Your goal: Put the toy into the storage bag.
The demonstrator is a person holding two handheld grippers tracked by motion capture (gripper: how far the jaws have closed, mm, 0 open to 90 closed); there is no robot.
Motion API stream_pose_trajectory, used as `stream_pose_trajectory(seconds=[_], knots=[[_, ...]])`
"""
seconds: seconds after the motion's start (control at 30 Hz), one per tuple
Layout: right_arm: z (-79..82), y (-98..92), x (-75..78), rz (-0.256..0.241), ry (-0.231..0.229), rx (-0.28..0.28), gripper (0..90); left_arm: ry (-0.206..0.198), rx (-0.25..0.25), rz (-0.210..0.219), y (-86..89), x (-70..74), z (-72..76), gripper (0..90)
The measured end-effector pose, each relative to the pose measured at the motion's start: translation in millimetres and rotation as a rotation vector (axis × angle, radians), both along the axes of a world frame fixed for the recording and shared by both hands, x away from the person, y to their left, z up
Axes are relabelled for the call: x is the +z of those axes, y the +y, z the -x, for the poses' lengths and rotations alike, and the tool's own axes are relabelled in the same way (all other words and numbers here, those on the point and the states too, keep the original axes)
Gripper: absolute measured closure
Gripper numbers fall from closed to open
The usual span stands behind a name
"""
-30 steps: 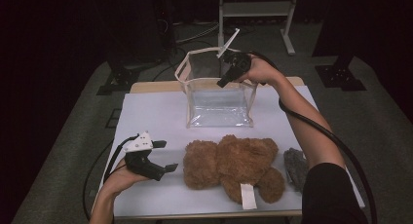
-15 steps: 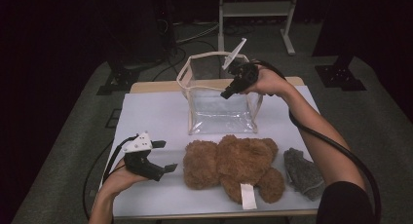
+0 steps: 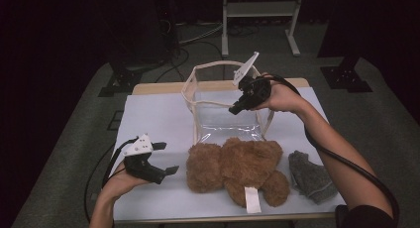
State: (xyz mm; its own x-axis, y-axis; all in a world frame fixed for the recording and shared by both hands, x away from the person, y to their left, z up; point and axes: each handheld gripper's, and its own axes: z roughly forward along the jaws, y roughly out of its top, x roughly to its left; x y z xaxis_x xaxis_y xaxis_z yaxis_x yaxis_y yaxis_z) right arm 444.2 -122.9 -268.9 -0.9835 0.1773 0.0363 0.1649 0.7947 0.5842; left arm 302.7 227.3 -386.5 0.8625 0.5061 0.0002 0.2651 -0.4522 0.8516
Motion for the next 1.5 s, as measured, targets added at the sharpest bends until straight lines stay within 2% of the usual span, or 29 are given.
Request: stream_pose_trajectory(seconds=[0.23,0.3,0.47,0.57,0.6,0.73,0.87,0.97,1.07,1.17,1.23,1.37,1.5], knots=[[8.3,5.8,-1.8,0.008,-0.008,0.02,86.5,-0.001,0.006,-0.009,1.7,-0.5,0.3,6.8],[8.5,4.5,-2.2,0.019,0.0,0.002,85.5,-0.006,0.013,-0.008,2.8,-0.8,-0.1,6.8],[8.5,-3.6,3.8,-0.043,0.002,-0.02,62.4,-0.008,0.02,-0.006,4.8,-1.7,-0.9,6.8],[10.6,-7.5,9.1,-0.076,-0.024,-0.037,49.1,-0.009,0.02,-0.009,3.6,-1.8,-1.1,6.7],[11.4,-9.1,11.2,-0.085,-0.021,-0.042,48.0,-0.008,0.019,-0.008,3.1,-2.1,-0.8,6.8],[16.4,-15.8,21.7,-0.111,-0.054,-0.056,39.8,-0.007,0.018,-0.012,2.8,-2.2,-0.2,6.7],[24.6,-21.1,33.7,-0.145,-0.076,-0.063,38.7,-0.006,0.02,-0.011,4.0,-1.8,0.0,6.7],[34.4,-23.1,41.4,-0.155,-0.09,-0.049,37.8,-0.01,0.02,-0.002,4.7,-0.2,0.3,6.7],[51.2,-20.5,44.8,-0.159,-0.087,-0.008,36.7,-0.011,0.02,-0.004,6.0,0.3,0.0,6.7],[65.8,-14.7,40.4,-0.148,-0.084,0.033,36.1,-0.007,0.024,-0.004,6.9,-0.1,-0.4,6.7],[74.7,-9.5,32.6,-0.141,-0.065,0.061,35.6,-0.007,0.024,-0.003,6.4,-0.3,0.0,6.7],[86.9,1.1,6.3,-0.098,-0.017,0.109,35.0,-0.007,0.018,-0.003,5.3,0.3,1.3,6.7],[90.7,8.8,-23.8,-0.036,0.026,0.13,33.7,-0.005,0.02,0.0,6.0,0.3,1.6,6.7]])
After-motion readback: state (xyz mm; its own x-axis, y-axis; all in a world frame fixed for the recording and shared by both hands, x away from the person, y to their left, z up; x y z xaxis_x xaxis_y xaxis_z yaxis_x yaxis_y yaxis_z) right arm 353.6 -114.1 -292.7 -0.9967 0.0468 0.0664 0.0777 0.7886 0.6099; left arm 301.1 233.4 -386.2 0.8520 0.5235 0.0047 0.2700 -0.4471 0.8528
